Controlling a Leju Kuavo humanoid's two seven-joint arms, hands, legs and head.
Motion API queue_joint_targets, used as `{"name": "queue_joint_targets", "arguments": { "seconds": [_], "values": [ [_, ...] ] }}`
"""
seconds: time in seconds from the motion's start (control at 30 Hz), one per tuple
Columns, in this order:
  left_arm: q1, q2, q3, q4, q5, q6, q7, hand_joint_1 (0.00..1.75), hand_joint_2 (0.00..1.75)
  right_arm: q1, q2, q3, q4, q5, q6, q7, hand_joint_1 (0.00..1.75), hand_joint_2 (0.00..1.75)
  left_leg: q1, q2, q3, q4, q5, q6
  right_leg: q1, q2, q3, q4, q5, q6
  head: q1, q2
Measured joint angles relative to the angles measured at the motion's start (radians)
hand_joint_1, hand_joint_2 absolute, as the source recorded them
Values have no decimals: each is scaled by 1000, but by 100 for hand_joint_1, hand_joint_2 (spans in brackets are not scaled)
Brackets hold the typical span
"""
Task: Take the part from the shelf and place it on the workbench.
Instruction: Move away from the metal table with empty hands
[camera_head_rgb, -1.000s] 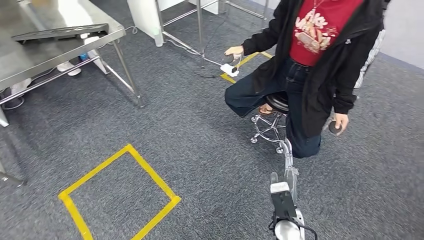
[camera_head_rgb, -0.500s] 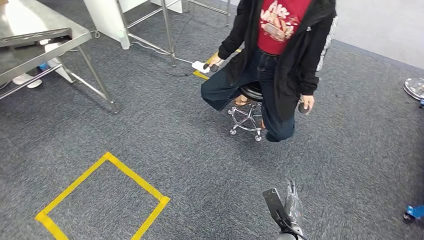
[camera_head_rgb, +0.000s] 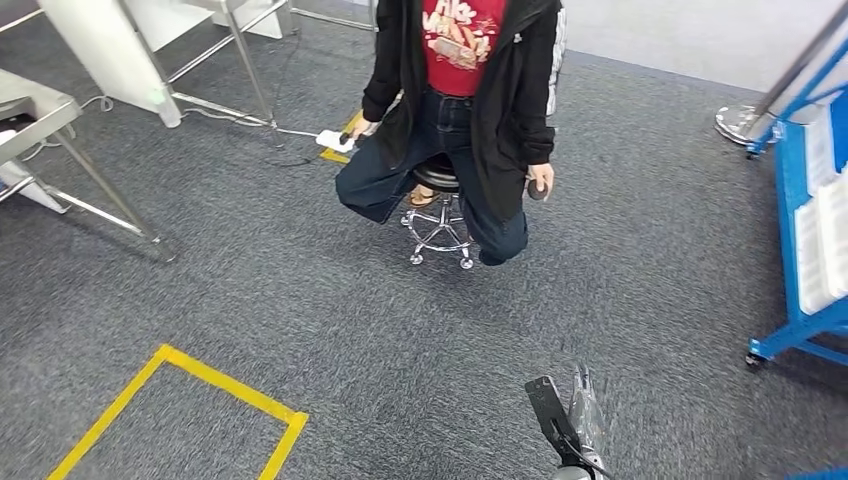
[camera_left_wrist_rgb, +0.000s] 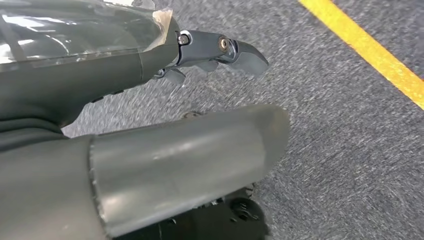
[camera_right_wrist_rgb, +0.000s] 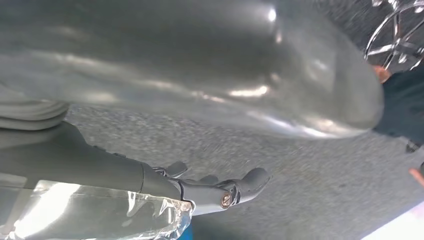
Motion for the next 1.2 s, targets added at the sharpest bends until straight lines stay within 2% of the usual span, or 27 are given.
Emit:
{"name": "queue_joint_targets", "arguments": {
  "seconds": [0.07,0.1,0.13,0.17,0.2,0.23,0.27,0.3,0.33,0.4,0.43,0.47,0.5,0.53,0.6,0.63,0.67,0.7,0.77,0.83,0.9,0.93,0.97,1.0,1.07,1.13,1.2],
  "values": [
    [0,1,0,0,0,0,0,0,0,-8,1,-1,14,9,8,50,0,0,8,-52,49,-105,37,0,4,25,-11,10,2,10,1,0],
    [0,0,1,0,0,0,0,0,0,-12,0,-1,27,19,14,99,0,0,8,-69,55,-123,37,3,6,36,-19,11,4,18,2,0],
    [0,0,1,0,0,0,-1,0,0,-13,-2,-2,44,32,21,158,0,0,3,-67,55,-125,37,9,7,48,-26,9,9,28,2,0],
    [0,0,1,0,-2,0,-2,0,0,-9,-4,-2,61,42,28,216,0,0,-1,-54,54,-127,40,18,6,59,-31,4,13,38,2,0],
    [0,-1,1,0,-4,0,-3,0,0,0,-7,-2,78,49,40,274,0,0,-3,-42,56,-132,46,29,5,54,-36,7,13,44,3,0],
    [0,-2,0,0,-7,0,-3,0,0,11,-10,-4,94,49,54,323,0,0,-4,-29,57,-139,51,39,6,36,-47,24,4,46,4,0],
    [0,-2,0,0,-12,0,-3,0,0,23,-13,-7,107,46,70,362,0,0,-4,-15,57,-144,56,47,7,10,-68,63,-16,43,7,0],
    [2,-3,0,0,-17,1,-1,0,0,35,-15,-13,120,39,89,397,0,0,-6,0,56,-147,59,53,8,-20,-98,125,-46,37,9,0],
    [4,-2,0,0,-23,2,2,0,0,47,-17,-19,132,28,111,428,0,0,-9,16,54,-147,60,55,10,-37,-134,198,-79,33,11,0],
    [7,-2,-2,0,-35,3,14,0,0,75,-20,-37,154,6,158,482,0,0,-13,47,52,-147,59,56,10,-49,-181,306,-118,36,11,0],
    [6,-2,-3,0,-41,3,23,0,0,91,-21,-46,164,-3,182,510,0,0,-14,61,51,-147,59,56,9,-52,-175,306,-116,42,11,0],
    [6,-4,-5,1,-47,3,30,0,0,105,-21,-55,174,-12,203,535,0,0,-14,74,51,-147,58,55,8,-59,-148,265,-102,50,11,0],
    [5,-5,-8,1,-52,3,37,0,0,116,-21,-64,182,-21,221,558,0,0,-14,86,53,-146,57,53,7,-74,-104,193,-81,57,12,0],
    [5,-6,-10,1,-57,3,44,0,0,123,-19,-73,188,-29,237,581,0,0,-17,98,54,-145,54,49,7,-103,-59,116,-61,60,12,0],
    [5,-7,-14,2,-58,3,54,0,0,128,-13,-87,196,-34,256,619,0,0,-25,121,61,-143,47,38,11,-147,-1,22,-33,52,11,0],
    [3,-7,-14,2,-55,3,59,0,0,130,-10,-92,200,-30,261,636,0,0,-28,132,65,-142,43,31,15,-153,4,12,-29,44,10,0],
    [0,-8,-14,2,-51,3,63,0,0,133,-8,-95,204,-24,263,650,0,0,-27,145,70,-143,40,25,16,-141,4,13,-25,35,8,0],
    [-3,-8,-14,2,-46,3,66,0,0,136,-6,-97,208,-17,263,661,0,0,-24,143,74,-140,36,18,11,-128,3,12,-24,27,6,0],
    [-7,-10,-14,2,-41,3,69,0,0,140,-2,-100,213,-9,261,674,0,0,-16,101,61,-98,-2,7,4,-104,3,9,-18,9,5,0],
    [-5,-10,-14,3,-40,1,69,0,0,137,0,-101,215,-7,260,679,0,0,-13,45,12,12,-72,3,6,-82,-3,9,-12,-4,4,0],
    [-2,-10,-15,4,-45,-2,69,0,0,136,2,-104,217,-11,259,681,0,0,-13,30,-39,121,-116,4,11,-57,-8,10,-9,-10,4,0],
    [-2,-9,-15,5,-49,-2,68,0,0,138,2,-107,219,-15,258,682,0,0,-13,28,-47,137,-112,4,12,-44,-10,11,-8,-11,4,0],
    [-2,-9,-15,5,-53,-2,67,0,0,141,1,-111,220,-19,256,682,0,0,-12,26,-36,113,-88,6,13,-31,-10,12,-6,-11,4,0],
    [-2,-8,-15,5,-56,-2,66,0,0,144,1,-114,221,-23,254,682,0,0,-11,17,-8,56,-51,8,13,-18,-10,14,-6,-10,4,0],
    [-2,-6,-16,5,-60,-2,64,0,0,146,3,-121,223,-28,251,682,0,0,-6,-25,53,-70,4,15,15,6,-13,20,-4,-5,4,0],
    [-2,-5,-16,5,-62,-4,62,0,0,147,4,-128,224,-29,248,682,0,0,-10,-47,75,-120,15,23,18,27,-22,22,2,7,4,0],
    [-3,-5,-17,6,-63,-5,62,0,0,150,4,-132,225,-29,247,682,0,0,-16,-26,74,-127,23,36,18,43,-32,20,10,23,4,0]
  ]
}}
